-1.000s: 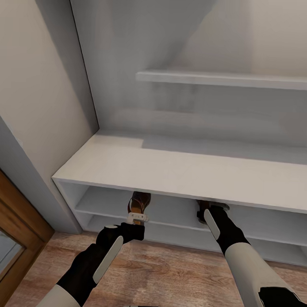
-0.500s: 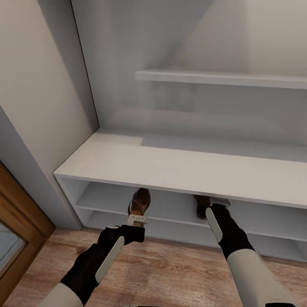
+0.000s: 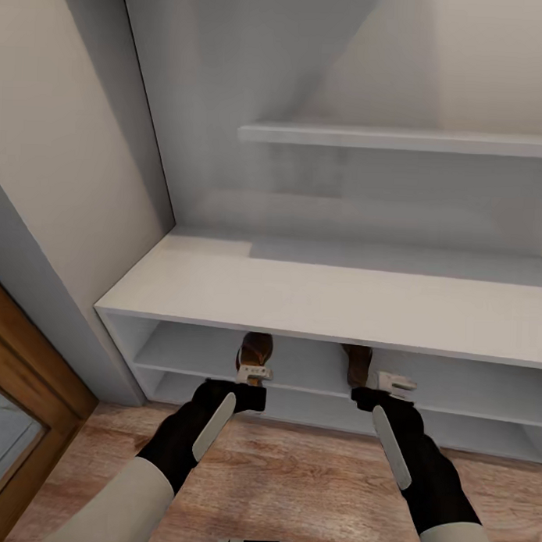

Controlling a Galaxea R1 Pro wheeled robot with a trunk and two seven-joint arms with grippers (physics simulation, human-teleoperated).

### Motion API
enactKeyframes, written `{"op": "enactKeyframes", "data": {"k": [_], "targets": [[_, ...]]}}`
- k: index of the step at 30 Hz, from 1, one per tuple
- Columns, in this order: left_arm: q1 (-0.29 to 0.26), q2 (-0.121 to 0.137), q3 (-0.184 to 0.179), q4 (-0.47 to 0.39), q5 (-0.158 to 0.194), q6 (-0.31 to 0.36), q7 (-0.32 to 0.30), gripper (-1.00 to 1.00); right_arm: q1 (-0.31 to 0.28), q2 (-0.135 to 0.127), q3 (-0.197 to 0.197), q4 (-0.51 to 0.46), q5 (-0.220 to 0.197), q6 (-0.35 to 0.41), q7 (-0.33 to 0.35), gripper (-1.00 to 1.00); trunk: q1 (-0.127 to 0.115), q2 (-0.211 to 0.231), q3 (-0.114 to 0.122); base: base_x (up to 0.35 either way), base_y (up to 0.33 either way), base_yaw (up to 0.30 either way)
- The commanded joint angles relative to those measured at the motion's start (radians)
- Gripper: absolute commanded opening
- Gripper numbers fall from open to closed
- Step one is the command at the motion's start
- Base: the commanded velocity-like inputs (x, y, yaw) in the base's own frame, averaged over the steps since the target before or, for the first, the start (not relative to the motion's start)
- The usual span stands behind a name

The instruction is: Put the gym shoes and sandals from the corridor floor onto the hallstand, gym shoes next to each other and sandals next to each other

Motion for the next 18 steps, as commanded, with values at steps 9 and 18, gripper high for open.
{"op": "enactKeyframes", "data": {"k": [9,18], "targets": [[-0.017,-0.015,-0.011,0.026,0.067,-0.010,0.104,-1.00,0.258,-0.002,0.024,-0.319,0.009,0.092,0.002,1.00,0.000,0.000,0.000,0.000,0.000,0.000],[-0.028,-0.020,-0.020,0.021,0.073,-0.004,0.198,-1.00,0.261,0.001,0.030,-0.338,0.010,0.044,0.002,1.00,0.000,0.000,0.000,0.000,0.000,-0.019]]}}
